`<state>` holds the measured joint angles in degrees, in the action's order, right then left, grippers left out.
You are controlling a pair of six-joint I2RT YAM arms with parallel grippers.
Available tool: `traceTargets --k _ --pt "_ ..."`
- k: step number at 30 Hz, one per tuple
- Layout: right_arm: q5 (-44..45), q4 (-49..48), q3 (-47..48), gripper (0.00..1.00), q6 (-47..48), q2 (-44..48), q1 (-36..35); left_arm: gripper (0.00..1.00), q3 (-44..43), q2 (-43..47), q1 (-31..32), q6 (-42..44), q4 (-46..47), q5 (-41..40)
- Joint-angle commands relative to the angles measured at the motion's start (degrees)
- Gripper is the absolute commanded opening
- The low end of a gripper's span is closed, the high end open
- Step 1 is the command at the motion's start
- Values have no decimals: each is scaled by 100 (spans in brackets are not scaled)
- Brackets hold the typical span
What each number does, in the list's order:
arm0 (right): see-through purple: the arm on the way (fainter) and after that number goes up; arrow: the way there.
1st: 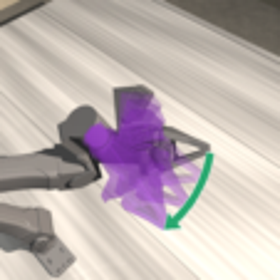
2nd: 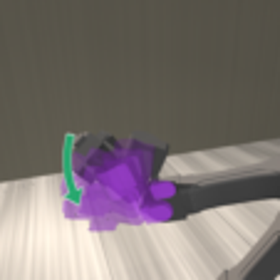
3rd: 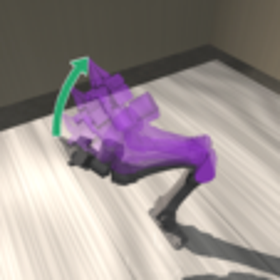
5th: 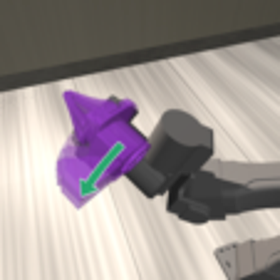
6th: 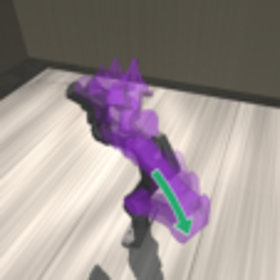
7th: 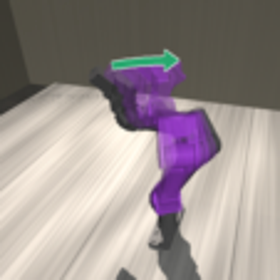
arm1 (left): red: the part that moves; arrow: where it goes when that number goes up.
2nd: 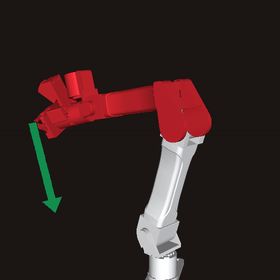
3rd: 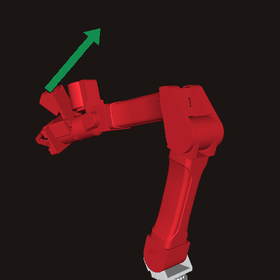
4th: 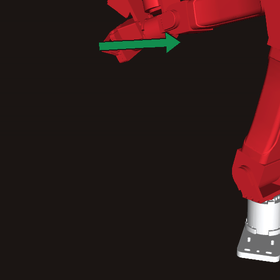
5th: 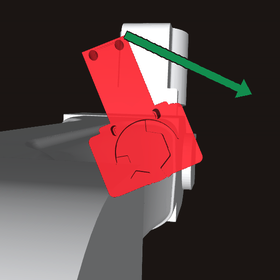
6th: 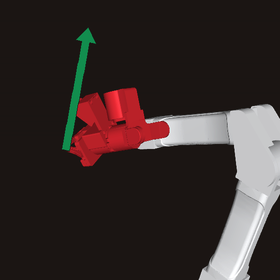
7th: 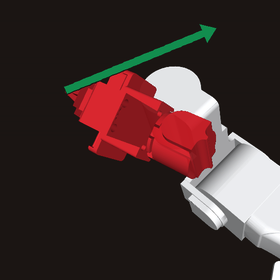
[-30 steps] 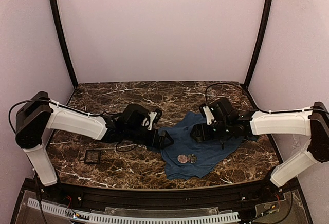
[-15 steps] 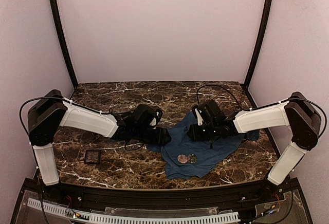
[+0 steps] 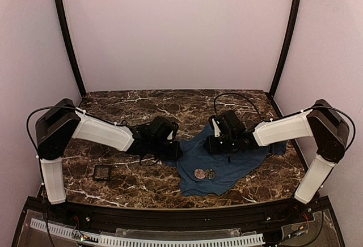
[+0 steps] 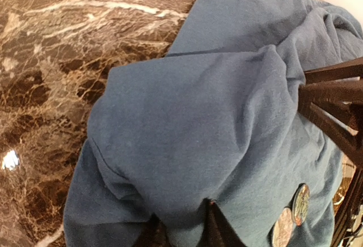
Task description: Remove the brooch from the garment
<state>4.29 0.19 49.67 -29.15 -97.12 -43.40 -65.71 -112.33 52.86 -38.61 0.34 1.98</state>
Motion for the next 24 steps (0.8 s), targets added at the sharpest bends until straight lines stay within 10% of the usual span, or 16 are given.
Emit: traceTargets --k 1,6,14,22,24 --pt "134 -40 218 39 -3 -191 -37 9 -65 11 -84 45 285 64" --pt "143 -38 297 45 -19 -429 -46 1 1 105 -92 149 580 150" --pt "345 -224 303 0 -189 -351 -39 1 20 226 -92 542 691 341" --pt "649 -508 -224 1 340 1274 -45 1 188 1382 -80 2025 1084 715" --pt "968 30 -63 20 459 1522 -46 1 121 1586 -75 2304 897 760"
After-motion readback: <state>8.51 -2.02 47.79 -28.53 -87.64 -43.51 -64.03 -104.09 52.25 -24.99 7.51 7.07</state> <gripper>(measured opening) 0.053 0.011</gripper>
